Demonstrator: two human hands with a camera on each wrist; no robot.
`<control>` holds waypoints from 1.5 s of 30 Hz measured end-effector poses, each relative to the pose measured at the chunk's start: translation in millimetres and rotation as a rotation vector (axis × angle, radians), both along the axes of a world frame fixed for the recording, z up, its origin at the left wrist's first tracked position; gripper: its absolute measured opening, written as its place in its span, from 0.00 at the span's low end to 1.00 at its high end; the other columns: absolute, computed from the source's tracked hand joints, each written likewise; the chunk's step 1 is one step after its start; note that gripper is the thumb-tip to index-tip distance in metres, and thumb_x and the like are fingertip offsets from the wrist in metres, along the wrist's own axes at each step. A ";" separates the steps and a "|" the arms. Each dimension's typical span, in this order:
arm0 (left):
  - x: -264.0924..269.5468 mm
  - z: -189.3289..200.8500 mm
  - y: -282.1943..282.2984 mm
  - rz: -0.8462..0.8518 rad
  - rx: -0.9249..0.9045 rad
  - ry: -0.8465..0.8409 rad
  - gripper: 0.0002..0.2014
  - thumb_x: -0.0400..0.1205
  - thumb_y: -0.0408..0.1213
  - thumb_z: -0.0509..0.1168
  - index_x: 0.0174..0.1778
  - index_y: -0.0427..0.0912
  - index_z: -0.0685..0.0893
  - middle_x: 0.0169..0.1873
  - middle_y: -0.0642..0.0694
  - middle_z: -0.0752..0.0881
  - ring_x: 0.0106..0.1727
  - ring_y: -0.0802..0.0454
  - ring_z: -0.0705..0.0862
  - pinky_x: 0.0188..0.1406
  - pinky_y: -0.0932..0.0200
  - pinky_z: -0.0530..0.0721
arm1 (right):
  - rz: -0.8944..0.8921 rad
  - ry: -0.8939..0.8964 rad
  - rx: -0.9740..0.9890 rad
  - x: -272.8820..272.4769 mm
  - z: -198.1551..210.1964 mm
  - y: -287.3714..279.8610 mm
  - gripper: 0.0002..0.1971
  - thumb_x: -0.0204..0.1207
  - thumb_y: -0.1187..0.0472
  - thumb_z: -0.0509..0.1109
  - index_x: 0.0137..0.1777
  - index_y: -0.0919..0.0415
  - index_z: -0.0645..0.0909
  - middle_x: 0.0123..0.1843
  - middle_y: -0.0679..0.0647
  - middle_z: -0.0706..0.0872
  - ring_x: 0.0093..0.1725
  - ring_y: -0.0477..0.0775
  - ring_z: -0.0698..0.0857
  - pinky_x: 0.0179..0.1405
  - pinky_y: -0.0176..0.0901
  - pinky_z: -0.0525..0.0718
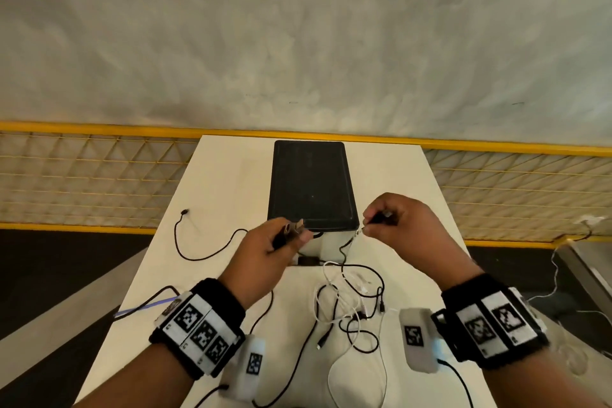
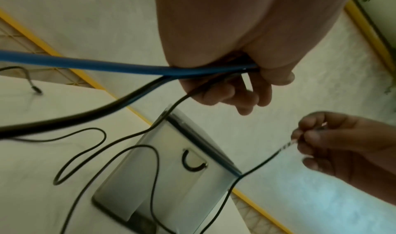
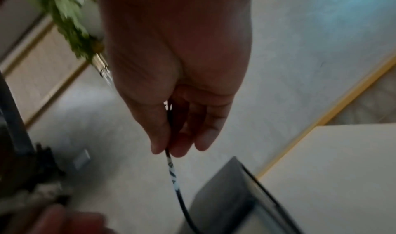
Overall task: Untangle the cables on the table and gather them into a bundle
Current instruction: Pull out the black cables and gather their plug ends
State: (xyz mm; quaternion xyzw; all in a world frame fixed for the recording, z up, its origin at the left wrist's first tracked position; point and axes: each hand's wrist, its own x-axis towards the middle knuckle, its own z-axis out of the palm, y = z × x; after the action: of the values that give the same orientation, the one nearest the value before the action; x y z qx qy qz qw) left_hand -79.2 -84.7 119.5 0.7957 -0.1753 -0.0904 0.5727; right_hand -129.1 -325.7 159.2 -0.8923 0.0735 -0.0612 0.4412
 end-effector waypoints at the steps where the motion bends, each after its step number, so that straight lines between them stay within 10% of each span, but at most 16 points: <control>1: -0.1 7.2 -0.4 -0.012 -0.016 -0.063 0.11 0.83 0.43 0.70 0.44 0.38 0.90 0.34 0.45 0.85 0.35 0.60 0.82 0.40 0.65 0.79 | 0.016 -0.034 0.048 -0.9 13.9 7.2 0.09 0.68 0.67 0.80 0.41 0.53 0.86 0.40 0.50 0.91 0.42 0.48 0.89 0.44 0.37 0.86; 4: -1.4 22.3 -6.2 -0.071 -0.055 -0.181 0.06 0.83 0.40 0.71 0.46 0.42 0.92 0.39 0.50 0.86 0.44 0.58 0.85 0.46 0.69 0.78 | 0.076 -0.103 0.211 -3.5 40.7 28.0 0.12 0.68 0.72 0.80 0.44 0.55 0.86 0.41 0.55 0.92 0.42 0.54 0.91 0.47 0.43 0.90; 11: -13.5 25.9 -17.0 -0.114 -0.078 -0.176 0.17 0.80 0.38 0.73 0.30 0.66 0.82 0.28 0.64 0.78 0.30 0.66 0.75 0.33 0.73 0.70 | 0.140 -0.145 0.354 -6.1 53.0 55.7 0.14 0.71 0.72 0.78 0.48 0.51 0.88 0.39 0.54 0.92 0.42 0.60 0.92 0.48 0.51 0.92; 15: -14.3 32.2 -14.3 -0.092 -0.145 -0.173 0.11 0.75 0.54 0.70 0.35 0.51 0.84 0.32 0.46 0.81 0.34 0.59 0.78 0.38 0.62 0.76 | 0.188 -0.143 0.409 -7.9 47.4 60.5 0.16 0.76 0.68 0.74 0.56 0.45 0.87 0.44 0.59 0.89 0.41 0.53 0.91 0.44 0.43 0.90; 22: -16.1 34.0 -11.7 -0.131 -0.204 -0.095 0.19 0.77 0.50 0.71 0.44 0.34 0.85 0.41 0.28 0.86 0.44 0.32 0.85 0.49 0.38 0.84 | 0.241 -0.168 0.439 -10.2 41.5 68.2 0.17 0.81 0.67 0.69 0.65 0.48 0.84 0.49 0.55 0.79 0.46 0.42 0.86 0.44 0.36 0.88; 29: -15.0 49.5 -10.9 -0.062 -0.212 -0.086 0.09 0.80 0.57 0.65 0.43 0.61 0.88 0.34 0.61 0.89 0.38 0.64 0.85 0.42 0.62 0.81 | 0.310 -0.052 0.608 -14.6 24.3 70.1 0.37 0.73 0.56 0.75 0.81 0.48 0.64 0.60 0.48 0.85 0.62 0.42 0.86 0.57 0.42 0.85; 35: -19.5 68.4 -0.9 -0.020 -0.355 -0.039 0.23 0.84 0.52 0.57 0.37 0.35 0.79 0.23 0.49 0.82 0.27 0.52 0.80 0.33 0.60 0.83 | 0.478 0.216 0.058 -11.8 -19.9 89.0 0.04 0.73 0.61 0.76 0.44 0.52 0.85 0.35 0.46 0.85 0.37 0.45 0.86 0.45 0.51 0.88; 38: -3.9 84.2 31.7 0.130 -0.640 0.107 0.17 0.84 0.50 0.59 0.34 0.44 0.76 0.17 0.52 0.72 0.17 0.56 0.68 0.17 0.61 0.72 | 0.397 0.263 0.048 -13.3 -38.9 73.8 0.05 0.77 0.63 0.72 0.42 0.52 0.83 0.36 0.45 0.86 0.35 0.38 0.87 0.38 0.34 0.86; 41: 18.9 101.9 78.6 0.363 -0.698 -0.003 0.15 0.85 0.50 0.63 0.34 0.49 0.77 0.18 0.56 0.71 0.16 0.59 0.65 0.18 0.63 0.57 | 0.281 0.261 -0.056 -15.1 -56.8 46.6 0.05 0.77 0.61 0.71 0.41 0.51 0.82 0.37 0.48 0.86 0.35 0.43 0.86 0.41 0.44 0.86; 45: 21.8 119.7 112.3 0.626 -0.492 -0.297 0.14 0.81 0.54 0.67 0.34 0.51 0.76 0.23 0.57 0.74 0.22 0.59 0.70 0.22 0.65 0.68 | 0.150 0.217 -0.283 -10.3 -64.1 30.8 0.06 0.79 0.53 0.67 0.41 0.44 0.80 0.38 0.47 0.88 0.40 0.48 0.86 0.47 0.47 0.83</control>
State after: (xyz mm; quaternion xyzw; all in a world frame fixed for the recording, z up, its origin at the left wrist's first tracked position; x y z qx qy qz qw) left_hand -57.4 27.6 239.2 0.6546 -0.0224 0.2481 0.7138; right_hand -139.4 -294.9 95.2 -0.9497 0.0446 0.0590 0.3043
